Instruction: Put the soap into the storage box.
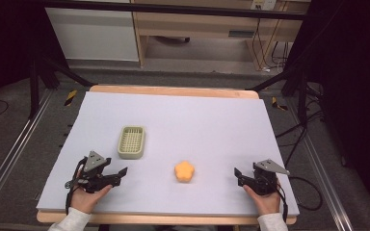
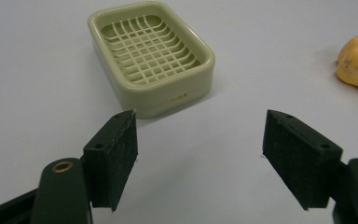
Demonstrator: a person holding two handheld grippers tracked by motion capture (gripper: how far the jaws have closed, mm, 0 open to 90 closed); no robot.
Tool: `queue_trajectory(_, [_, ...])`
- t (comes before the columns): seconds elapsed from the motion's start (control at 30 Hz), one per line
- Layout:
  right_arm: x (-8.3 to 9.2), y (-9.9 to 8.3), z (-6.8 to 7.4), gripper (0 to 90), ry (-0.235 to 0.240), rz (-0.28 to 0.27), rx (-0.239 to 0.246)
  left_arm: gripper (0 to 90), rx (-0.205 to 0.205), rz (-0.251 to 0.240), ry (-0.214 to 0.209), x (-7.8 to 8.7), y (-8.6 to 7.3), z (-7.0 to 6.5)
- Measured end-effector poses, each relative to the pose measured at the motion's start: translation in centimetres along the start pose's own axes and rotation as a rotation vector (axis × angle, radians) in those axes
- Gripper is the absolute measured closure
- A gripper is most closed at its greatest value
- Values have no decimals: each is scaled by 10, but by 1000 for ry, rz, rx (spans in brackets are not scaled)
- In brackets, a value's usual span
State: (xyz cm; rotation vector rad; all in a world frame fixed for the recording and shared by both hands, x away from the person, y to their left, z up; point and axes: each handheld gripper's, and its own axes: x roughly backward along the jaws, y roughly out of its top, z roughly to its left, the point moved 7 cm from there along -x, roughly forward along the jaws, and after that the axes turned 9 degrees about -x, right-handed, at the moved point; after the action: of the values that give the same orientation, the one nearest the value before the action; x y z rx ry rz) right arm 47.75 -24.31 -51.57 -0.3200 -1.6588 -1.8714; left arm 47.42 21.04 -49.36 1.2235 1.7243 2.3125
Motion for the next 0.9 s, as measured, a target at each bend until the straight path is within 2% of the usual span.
queue_trajectory(0.27, [0,1,0,225,4,-5,-2,262,-20,-11,-21,-2,6,-12])
queue_trajectory(0.9, [-1,1,1,227,-2,-4,1,259,-76,3,-77,-13,15,-42])
